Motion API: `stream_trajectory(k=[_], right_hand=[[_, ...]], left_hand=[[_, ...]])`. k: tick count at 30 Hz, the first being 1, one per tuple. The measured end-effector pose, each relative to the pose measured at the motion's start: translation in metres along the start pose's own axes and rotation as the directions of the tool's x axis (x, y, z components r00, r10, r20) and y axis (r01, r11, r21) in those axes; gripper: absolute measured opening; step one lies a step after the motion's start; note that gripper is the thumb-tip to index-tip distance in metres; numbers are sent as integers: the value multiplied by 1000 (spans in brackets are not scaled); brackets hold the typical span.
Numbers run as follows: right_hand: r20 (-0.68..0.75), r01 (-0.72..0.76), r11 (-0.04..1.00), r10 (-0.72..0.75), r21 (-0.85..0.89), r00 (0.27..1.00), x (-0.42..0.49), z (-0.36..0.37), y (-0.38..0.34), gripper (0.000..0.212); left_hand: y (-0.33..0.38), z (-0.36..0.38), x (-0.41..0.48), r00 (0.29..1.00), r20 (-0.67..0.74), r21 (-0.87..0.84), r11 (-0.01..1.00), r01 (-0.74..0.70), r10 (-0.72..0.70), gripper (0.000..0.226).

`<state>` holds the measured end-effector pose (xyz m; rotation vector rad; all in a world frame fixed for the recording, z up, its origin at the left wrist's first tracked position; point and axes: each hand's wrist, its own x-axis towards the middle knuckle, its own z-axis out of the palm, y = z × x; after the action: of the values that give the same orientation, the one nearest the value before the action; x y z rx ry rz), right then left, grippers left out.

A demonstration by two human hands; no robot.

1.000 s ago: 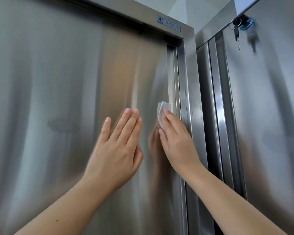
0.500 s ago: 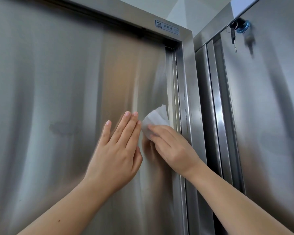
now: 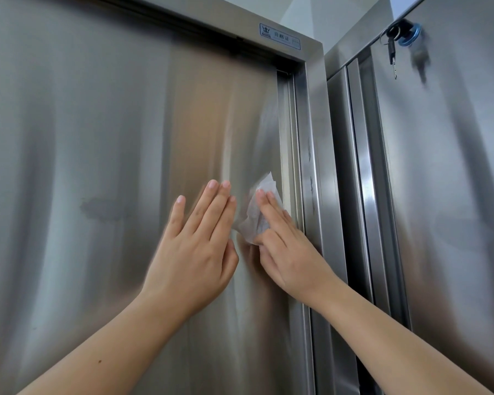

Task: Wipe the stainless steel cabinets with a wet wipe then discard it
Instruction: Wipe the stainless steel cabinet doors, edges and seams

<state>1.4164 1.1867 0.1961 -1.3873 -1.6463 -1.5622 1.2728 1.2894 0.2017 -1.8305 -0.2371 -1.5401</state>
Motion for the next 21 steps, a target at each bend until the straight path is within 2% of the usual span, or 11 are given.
stream_trajectory(k=[2,4,6,10,16,21], right_hand=[[15,-79,995,78,66,997,0,3,-3,13],[74,-162,976,152,148,986,1,5,-6,37],[125,-219,967,204,131,971,1,7,-7,64],[137,-270,962,274,-49,952,7,9,-5,72],[212,-425,905,423,-38,881,29,4,10,89],[243,-402,906,423,-134,873,29,-3,13,92]], left_hand=[[0,0,0,1000,-5,-7,1000,4,-4,54],[-1,1,-1,1000,-6,-12,1000,4,-4,54],[-1,1,-1,1000,-4,-10,1000,2,-2,55],[0,0,0,1000,4,-8,1000,5,-5,55],[0,0,1,1000,6,-27,1000,6,-6,55],[1,-1,1,1000,6,-32,999,-2,3,55]])
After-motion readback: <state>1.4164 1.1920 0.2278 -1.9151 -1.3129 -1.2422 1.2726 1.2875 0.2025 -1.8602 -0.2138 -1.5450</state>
